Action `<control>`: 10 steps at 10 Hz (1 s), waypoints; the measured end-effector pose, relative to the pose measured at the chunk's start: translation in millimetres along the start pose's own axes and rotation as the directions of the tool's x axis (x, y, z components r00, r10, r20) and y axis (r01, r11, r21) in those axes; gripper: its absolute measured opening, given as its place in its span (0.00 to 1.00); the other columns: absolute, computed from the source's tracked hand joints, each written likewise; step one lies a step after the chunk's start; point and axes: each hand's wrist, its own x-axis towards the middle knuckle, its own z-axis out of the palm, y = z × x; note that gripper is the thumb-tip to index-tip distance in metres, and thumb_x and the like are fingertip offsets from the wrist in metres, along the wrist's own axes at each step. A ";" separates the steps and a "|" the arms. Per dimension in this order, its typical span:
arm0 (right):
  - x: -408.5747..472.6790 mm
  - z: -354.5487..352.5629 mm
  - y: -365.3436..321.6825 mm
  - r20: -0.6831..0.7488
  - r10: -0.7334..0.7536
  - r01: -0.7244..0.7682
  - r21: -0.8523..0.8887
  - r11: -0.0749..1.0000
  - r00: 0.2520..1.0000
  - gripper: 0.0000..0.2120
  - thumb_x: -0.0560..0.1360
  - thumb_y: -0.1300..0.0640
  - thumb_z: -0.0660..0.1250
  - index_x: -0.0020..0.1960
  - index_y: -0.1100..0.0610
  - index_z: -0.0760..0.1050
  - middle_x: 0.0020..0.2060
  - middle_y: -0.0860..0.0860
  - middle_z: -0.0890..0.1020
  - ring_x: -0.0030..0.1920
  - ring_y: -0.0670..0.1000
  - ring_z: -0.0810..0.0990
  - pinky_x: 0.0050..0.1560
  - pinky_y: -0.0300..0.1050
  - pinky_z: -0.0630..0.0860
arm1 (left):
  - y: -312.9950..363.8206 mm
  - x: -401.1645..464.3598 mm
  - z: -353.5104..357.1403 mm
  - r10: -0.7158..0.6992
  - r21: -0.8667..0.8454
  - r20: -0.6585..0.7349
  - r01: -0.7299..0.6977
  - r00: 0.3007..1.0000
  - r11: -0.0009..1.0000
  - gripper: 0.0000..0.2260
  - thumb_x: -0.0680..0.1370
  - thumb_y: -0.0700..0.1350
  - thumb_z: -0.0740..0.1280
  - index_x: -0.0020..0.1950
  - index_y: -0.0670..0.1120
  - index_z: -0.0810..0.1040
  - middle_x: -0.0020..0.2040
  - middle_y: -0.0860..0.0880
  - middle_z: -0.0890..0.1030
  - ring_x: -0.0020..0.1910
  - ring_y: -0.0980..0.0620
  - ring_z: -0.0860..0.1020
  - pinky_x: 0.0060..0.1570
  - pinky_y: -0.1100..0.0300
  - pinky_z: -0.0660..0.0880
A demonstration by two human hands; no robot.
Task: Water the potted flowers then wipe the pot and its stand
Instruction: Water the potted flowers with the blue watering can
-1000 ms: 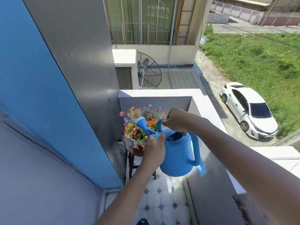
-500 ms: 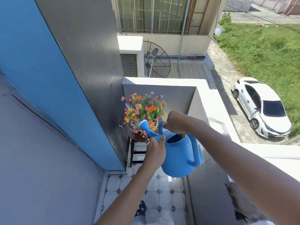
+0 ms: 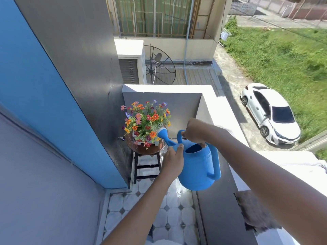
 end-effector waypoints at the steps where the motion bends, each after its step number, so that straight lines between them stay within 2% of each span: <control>1: -6.1 -11.1 8.6 -0.047 0.028 -0.019 0.191 0.981 0.998 0.15 0.79 0.59 0.63 0.34 0.58 0.67 0.33 0.56 0.74 0.26 0.51 0.72 0.26 0.43 0.69 | 8.2 3.7 0.4 0.022 -0.003 0.009 -0.022 1.000 1.000 0.29 0.75 0.64 0.51 0.55 0.40 0.74 0.42 0.46 0.74 0.39 0.49 0.74 0.34 0.55 0.66; 2: -1.6 -12.6 12.2 -0.067 0.020 -0.003 0.234 0.972 0.998 0.15 0.79 0.59 0.62 0.34 0.58 0.67 0.36 0.58 0.76 0.27 0.52 0.72 0.26 0.43 0.70 | 16.2 8.5 -0.3 0.047 0.026 0.020 -0.048 0.999 0.999 0.27 0.78 0.61 0.51 0.57 0.39 0.74 0.42 0.47 0.73 0.41 0.50 0.73 0.34 0.55 0.64; 3: 4.9 -18.0 16.7 -0.080 0.040 -0.019 0.244 0.970 0.996 0.14 0.79 0.60 0.62 0.35 0.58 0.67 0.39 0.59 0.77 0.27 0.53 0.73 0.27 0.43 0.71 | 25.1 12.0 0.5 0.064 0.041 0.036 -0.065 0.997 0.997 0.28 0.79 0.59 0.52 0.58 0.35 0.74 0.41 0.41 0.73 0.37 0.51 0.71 0.31 0.56 0.62; 4: 7.0 -22.5 18.9 -0.080 0.045 -0.025 0.232 0.972 0.996 0.14 0.79 0.60 0.63 0.35 0.58 0.68 0.38 0.58 0.76 0.28 0.52 0.73 0.27 0.43 0.71 | 30.8 11.5 2.3 0.058 0.060 0.043 -0.060 0.997 0.996 0.28 0.81 0.57 0.52 0.59 0.32 0.73 0.34 0.49 0.68 0.33 0.54 0.67 0.30 0.57 0.60; 6: 3.2 -28.9 10.2 -0.077 0.032 -0.011 0.249 0.969 0.996 0.15 0.79 0.59 0.63 0.35 0.60 0.69 0.31 0.56 0.75 0.27 0.53 0.73 0.28 0.42 0.72 | 28.3 13.4 -7.7 0.070 0.057 0.015 -0.071 0.997 0.996 0.23 0.80 0.58 0.52 0.57 0.40 0.74 0.41 0.47 0.74 0.39 0.51 0.73 0.33 0.57 0.65; 7: -0.4 -30.7 -3.7 -0.058 0.016 -0.004 0.191 0.982 0.998 0.16 0.82 0.57 0.59 0.40 0.66 0.75 0.31 0.59 0.82 0.24 0.52 0.76 0.27 0.40 0.71 | 23.6 10.9 -20.7 0.087 0.049 -0.047 -0.085 0.995 0.995 0.25 0.80 0.58 0.52 0.56 0.38 0.74 0.42 0.47 0.72 0.38 0.52 0.71 0.32 0.58 0.63; 8: 0.7 -31.8 -21.0 -0.070 -0.046 0.059 0.190 0.980 0.996 0.17 0.82 0.55 0.60 0.41 0.65 0.76 0.30 0.58 0.81 0.23 0.50 0.75 0.25 0.38 0.70 | 18.6 6.6 -36.3 0.076 0.024 -0.082 -0.074 0.994 0.997 0.22 0.81 0.58 0.52 0.53 0.41 0.74 0.38 0.48 0.73 0.35 0.53 0.71 0.31 0.58 0.64; 9: 0.0 -32.5 -41.4 -0.024 -0.070 0.073 0.170 0.983 0.997 0.21 0.84 0.54 0.55 0.51 0.68 0.80 0.41 0.62 0.86 0.25 0.50 0.77 0.24 0.36 0.71 | 11.2 2.7 -52.0 0.042 0.014 -0.116 -0.040 0.992 0.999 0.22 0.81 0.59 0.52 0.56 0.42 0.72 0.41 0.47 0.75 0.37 0.52 0.72 0.32 0.57 0.65; 10: 8.8 -29.0 -54.7 -0.016 -0.093 0.095 0.142 0.985 0.996 0.19 0.84 0.52 0.57 0.52 0.68 0.78 0.39 0.61 0.86 0.25 0.53 0.78 0.27 0.37 0.74 | 4.0 0.6 -64.3 0.017 0.013 -0.131 -0.015 0.991 1.000 0.24 0.80 0.61 0.51 0.57 0.41 0.72 0.45 0.45 0.76 0.39 0.51 0.73 0.33 0.56 0.66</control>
